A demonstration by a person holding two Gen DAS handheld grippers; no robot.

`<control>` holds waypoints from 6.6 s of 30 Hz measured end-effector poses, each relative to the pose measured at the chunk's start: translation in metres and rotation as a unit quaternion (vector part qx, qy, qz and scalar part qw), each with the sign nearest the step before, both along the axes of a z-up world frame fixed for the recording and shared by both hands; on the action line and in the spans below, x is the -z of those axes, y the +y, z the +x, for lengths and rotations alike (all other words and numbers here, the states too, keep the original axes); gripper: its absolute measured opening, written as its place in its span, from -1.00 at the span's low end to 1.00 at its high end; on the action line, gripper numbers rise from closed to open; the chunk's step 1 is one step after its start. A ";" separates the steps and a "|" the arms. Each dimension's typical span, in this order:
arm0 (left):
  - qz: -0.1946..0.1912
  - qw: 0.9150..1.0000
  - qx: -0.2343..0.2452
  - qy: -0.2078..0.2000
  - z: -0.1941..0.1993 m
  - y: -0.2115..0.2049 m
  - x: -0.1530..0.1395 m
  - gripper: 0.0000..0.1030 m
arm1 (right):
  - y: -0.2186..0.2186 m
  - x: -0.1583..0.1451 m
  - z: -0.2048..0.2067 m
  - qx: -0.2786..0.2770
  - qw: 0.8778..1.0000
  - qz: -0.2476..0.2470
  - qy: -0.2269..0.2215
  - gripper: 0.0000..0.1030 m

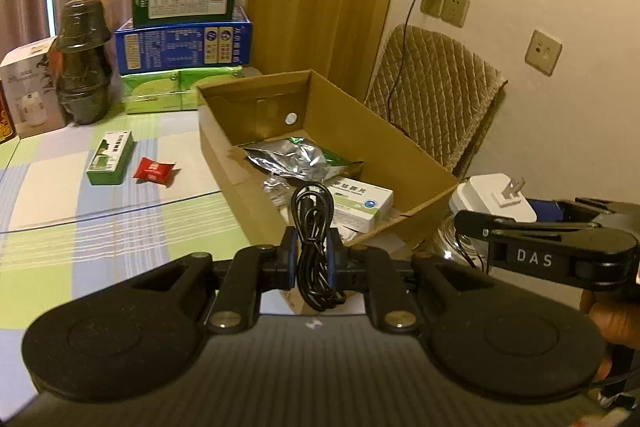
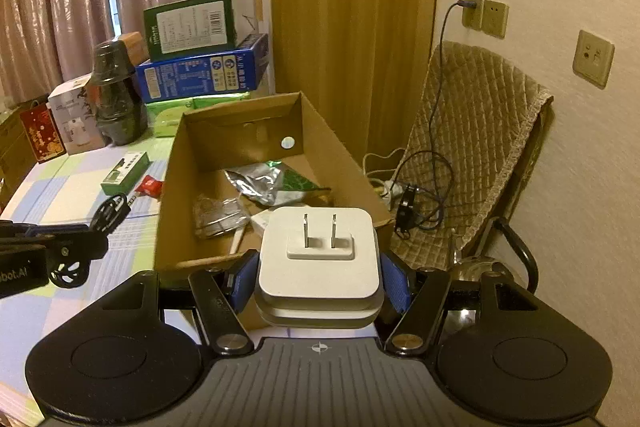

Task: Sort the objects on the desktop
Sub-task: 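Open the left tool to drop the cable while the right tool lowers the adapter into the box, then open the right tool to release the adapter and withdraw both tools, then reach the left tool to the green spray box and the right tool to the red candy, then close the left tool on the green spray box while the right tool grasps the red candy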

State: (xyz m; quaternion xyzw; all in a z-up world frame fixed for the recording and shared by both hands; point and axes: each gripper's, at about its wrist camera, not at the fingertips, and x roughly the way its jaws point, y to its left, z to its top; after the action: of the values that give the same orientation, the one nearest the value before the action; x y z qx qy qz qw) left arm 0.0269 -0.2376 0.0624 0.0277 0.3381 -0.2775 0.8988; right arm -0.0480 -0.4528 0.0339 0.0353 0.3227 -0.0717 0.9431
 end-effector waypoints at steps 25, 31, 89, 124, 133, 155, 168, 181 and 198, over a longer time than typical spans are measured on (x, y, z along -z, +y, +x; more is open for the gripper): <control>0.014 1.000 -0.011 0.024 0.052 -0.030 0.015 -0.79 | -0.018 0.008 0.066 -0.044 0.999 -0.018 0.017 0.20; 0.012 0.999 -0.016 0.028 0.070 -0.034 0.016 -0.79 | -0.020 0.008 0.090 -0.055 0.998 -0.010 0.021 0.19; 0.052 0.982 -0.182 -0.009 0.070 0.208 0.006 0.97 | 0.141 -0.038 0.087 -0.157 0.986 0.058 0.003 0.96; 0.038 0.980 -0.196 -0.012 0.220 0.253 0.117 0.97 | 0.229 0.142 0.250 -0.150 0.988 0.042 0.005 0.53; 0.029 0.982 -0.187 0.003 0.256 0.241 0.144 0.97 | 0.221 0.164 0.297 -0.139 0.990 0.030 -0.006 0.45; 0.026 0.984 -0.177 0.003 0.293 0.229 0.165 0.96 | 0.214 0.184 0.344 -0.101 0.994 0.041 0.006 0.23; 0.028 0.987 -0.159 0.001 0.295 0.221 0.168 0.95 | 0.215 0.182 0.342 -0.103 0.994 0.032 0.004 -0.15; 0.014 0.993 -0.111 -0.025 0.319 0.179 0.162 0.75 | 0.201 0.180 0.340 -0.085 0.996 0.041 0.008 -0.15; 0.019 0.995 -0.095 -0.026 0.333 0.155 0.189 0.02 | 0.193 0.180 0.339 -0.078 0.996 0.047 0.003 -0.15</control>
State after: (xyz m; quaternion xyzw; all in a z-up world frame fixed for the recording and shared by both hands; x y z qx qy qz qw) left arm 0.3603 -0.0822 -0.1270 0.0191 0.3210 -0.1833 0.9290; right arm 0.2907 -0.2603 -0.1460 0.0545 0.3307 0.0171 0.9420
